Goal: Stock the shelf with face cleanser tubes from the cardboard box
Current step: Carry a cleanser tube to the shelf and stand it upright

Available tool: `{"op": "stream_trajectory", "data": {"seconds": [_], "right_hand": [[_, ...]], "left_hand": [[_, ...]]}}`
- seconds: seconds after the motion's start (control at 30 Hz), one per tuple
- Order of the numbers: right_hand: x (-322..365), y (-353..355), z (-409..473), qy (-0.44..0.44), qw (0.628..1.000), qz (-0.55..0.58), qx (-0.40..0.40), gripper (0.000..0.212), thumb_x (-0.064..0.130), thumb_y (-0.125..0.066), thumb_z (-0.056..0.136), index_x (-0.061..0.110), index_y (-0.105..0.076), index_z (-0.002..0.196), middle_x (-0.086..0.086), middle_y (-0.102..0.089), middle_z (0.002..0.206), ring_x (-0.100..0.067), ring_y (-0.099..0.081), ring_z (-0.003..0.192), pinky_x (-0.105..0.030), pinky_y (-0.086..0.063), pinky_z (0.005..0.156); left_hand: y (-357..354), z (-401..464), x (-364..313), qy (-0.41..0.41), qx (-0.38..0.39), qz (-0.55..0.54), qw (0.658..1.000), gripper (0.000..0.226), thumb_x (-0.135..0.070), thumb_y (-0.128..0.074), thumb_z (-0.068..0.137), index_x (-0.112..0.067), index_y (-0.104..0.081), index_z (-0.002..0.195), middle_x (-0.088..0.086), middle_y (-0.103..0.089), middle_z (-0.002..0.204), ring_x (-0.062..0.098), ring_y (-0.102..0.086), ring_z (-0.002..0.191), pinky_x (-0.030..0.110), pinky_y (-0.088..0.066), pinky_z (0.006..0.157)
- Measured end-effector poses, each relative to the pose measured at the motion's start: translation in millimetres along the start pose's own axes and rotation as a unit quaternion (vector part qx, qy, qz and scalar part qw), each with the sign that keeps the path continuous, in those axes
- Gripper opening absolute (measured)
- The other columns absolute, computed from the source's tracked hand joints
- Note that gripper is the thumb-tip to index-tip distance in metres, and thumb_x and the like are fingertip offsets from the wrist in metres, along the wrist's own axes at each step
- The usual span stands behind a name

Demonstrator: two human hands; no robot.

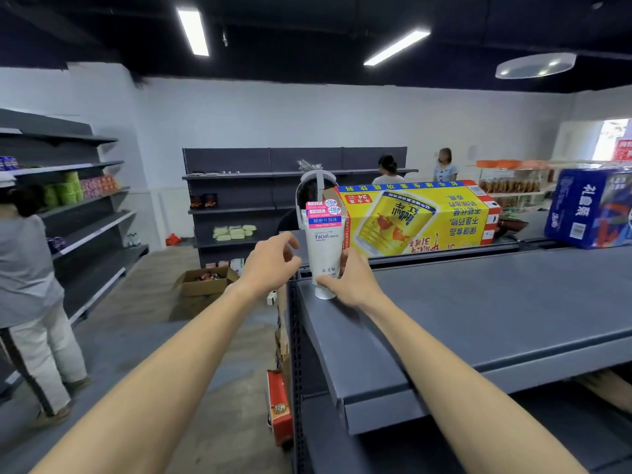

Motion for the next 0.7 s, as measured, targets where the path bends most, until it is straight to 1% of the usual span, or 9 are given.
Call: {"op": "stream_trajectory", "data": {"seconds": [0.1, 0.2, 0.23, 0.37, 0.47, 0.6, 0.7], "right_hand": [[-0.6, 0.5, 0.9, 0.002, 1.0, -0.001, 0.0, 0.064, 0.031, -0.082, 0.074, 0.013, -0.044, 0.122, -0.008, -0.048, 0.124, -0.021, -0.055, 0.11, -0.039, -0.05, 0.098], [-1.5, 0.9, 0.3, 0.008, 1.0, -0.008, -0.007, 0.06, 0.031, -0.082, 0.074, 0.013, -0.045, 0.118, -0.008, -0.048, 0.121, -0.016, -0.051, 0.103, -0.03, -0.046, 0.09], [-1.5, 0.9, -0.3, 0.009, 1.0, -0.011, -0.01, 0.06, 0.031, -0.082, 0.074, 0.013, -0.045, 0.118, -0.007, -0.048, 0.12, -0.015, -0.05, 0.102, -0.028, -0.045, 0.088], [-0.1, 1.0, -0.8, 0.011, 1.0, -0.015, -0.012, 0.059, 0.03, -0.082, 0.075, 0.012, -0.046, 0.118, -0.008, -0.049, 0.121, -0.018, -0.052, 0.105, -0.032, -0.047, 0.091], [0.7, 2.6, 1.0, 0.012, 1.0, -0.017, -0.013, 0.059, 0.029, -0.081, 0.075, 0.01, -0.046, 0.119, -0.009, -0.05, 0.122, -0.021, -0.052, 0.109, -0.034, -0.047, 0.094], [0.5, 2.6, -0.3, 0.006, 1.0, -0.015, -0.009, 0.059, 0.028, -0.081, 0.076, 0.009, -0.045, 0.12, -0.009, -0.048, 0.124, -0.021, -0.052, 0.108, -0.036, -0.048, 0.095], [0.1, 2.2, -1.8, 0.004, 1.0, -0.005, -0.004, 0.06, 0.027, -0.081, 0.077, 0.009, -0.044, 0.121, -0.01, -0.047, 0.125, -0.02, -0.051, 0.108, -0.036, -0.047, 0.096]], "left_hand": [[-1.7, -0.6, 2.4, 0.003, 0.003, 0.002, 1.0, 0.02, -0.025, -0.061, 0.084, -0.027, -0.06, 0.104, -0.007, -0.065, 0.092, 0.013, -0.063, 0.085, 0.036, -0.055, 0.077], [-3.9, -2.6, 3.0, 0.006, 0.009, 0.004, 1.0, 0.019, -0.026, -0.061, 0.085, -0.027, -0.061, 0.104, -0.006, -0.066, 0.093, 0.013, -0.063, 0.086, 0.035, -0.055, 0.076], [-4.4, -3.4, 3.1, 0.007, 0.01, 0.003, 1.0, 0.019, -0.026, -0.061, 0.085, -0.027, -0.061, 0.104, -0.006, -0.066, 0.094, 0.013, -0.063, 0.086, 0.036, -0.055, 0.077], [-2.9, -6.3, 3.7, 0.005, 0.013, 0.004, 1.0, 0.021, -0.026, -0.061, 0.086, -0.025, -0.061, 0.107, -0.005, -0.067, 0.095, 0.012, -0.062, 0.086, 0.035, -0.055, 0.077], [0.1, -8.4, 4.1, 0.004, 0.012, 0.007, 1.0, 0.022, -0.025, -0.061, 0.085, -0.024, -0.062, 0.108, -0.005, -0.066, 0.093, 0.013, -0.062, 0.086, 0.037, -0.055, 0.077], [1.0, -12.9, 4.4, 0.008, 0.012, 0.011, 1.0, 0.023, -0.022, -0.061, 0.085, -0.022, -0.063, 0.108, -0.005, -0.065, 0.092, 0.013, -0.061, 0.087, 0.036, -0.054, 0.077], [0.5, -16.9, 3.2, 0.012, 0.016, 0.013, 1.0, 0.022, -0.021, -0.061, 0.085, -0.021, -0.063, 0.107, -0.007, -0.065, 0.087, 0.012, -0.06, 0.084, 0.033, -0.052, 0.074]]}}
Point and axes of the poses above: each hand's wrist, its own z-axis towards the middle knuckle, its own y-axis out of the back of the hand, x = y × z, the point moved 1 cm from there along z, towards the middle knuckle
